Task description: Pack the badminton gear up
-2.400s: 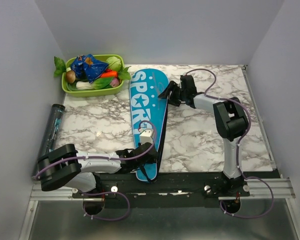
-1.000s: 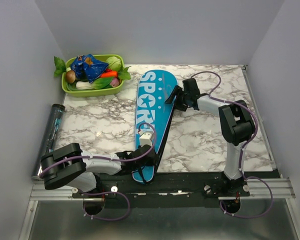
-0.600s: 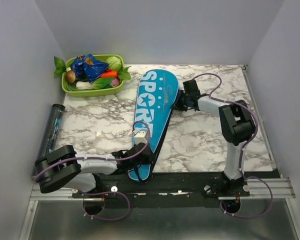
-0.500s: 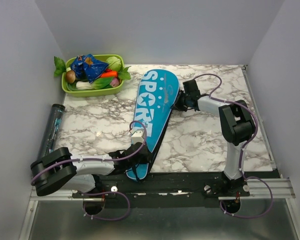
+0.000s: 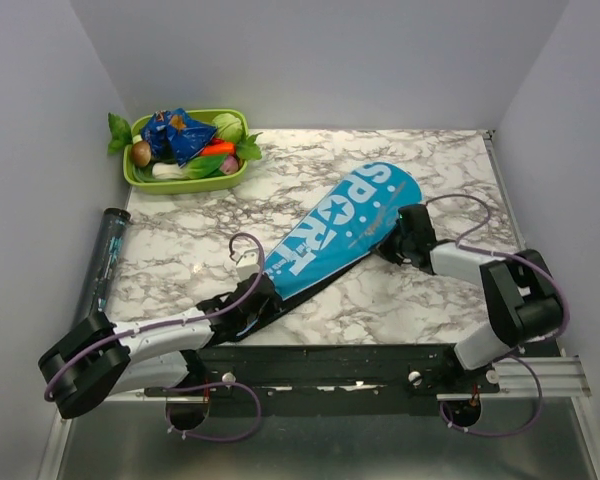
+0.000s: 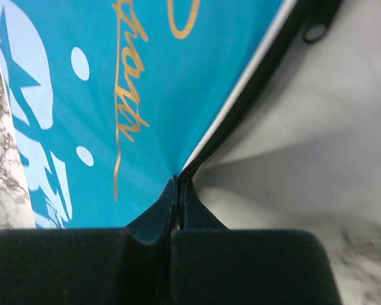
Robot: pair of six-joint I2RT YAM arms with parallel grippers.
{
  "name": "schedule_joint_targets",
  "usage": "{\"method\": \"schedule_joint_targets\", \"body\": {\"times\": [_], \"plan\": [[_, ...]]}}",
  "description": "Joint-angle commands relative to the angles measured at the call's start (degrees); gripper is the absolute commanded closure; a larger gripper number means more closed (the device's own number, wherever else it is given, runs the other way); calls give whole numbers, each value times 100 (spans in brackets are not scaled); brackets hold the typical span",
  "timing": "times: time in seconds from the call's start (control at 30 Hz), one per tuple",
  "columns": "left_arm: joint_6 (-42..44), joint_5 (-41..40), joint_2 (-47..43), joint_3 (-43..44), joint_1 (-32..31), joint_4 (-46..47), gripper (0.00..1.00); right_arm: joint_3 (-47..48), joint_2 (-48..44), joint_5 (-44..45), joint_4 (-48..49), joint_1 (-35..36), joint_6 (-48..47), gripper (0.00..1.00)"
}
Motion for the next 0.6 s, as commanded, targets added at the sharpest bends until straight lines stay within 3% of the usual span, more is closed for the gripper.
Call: {"method": "schedule_joint_targets", "body": {"times": [0.0,0.17,0.2,0.23,0.33,0.43,0.57], "plan": [[167,-470,186,154,359,-405,87,-1152,-882,223,273,0,599,99],[527,-558,650,550,623,-256,88,-1849,-1577,285,256,0,531,96],[589,-550,704,690,641,-229,89,-1796,-1665,311,3,0,312,91],[624,-541,757,752,650,-212,89,-1717,-1700,337,-182,0,171,76],[660,-374,740,849,641,-194,91,-1331,-2076,574,-929,0,-304,59],[598,-233,363,727,641,-229,91,-1181,-2560,811,-1604,0,-674,47],[773,39,-392,717,615,-299,90,-1084,-3535,1407,-2476,9,-964,42]]}}
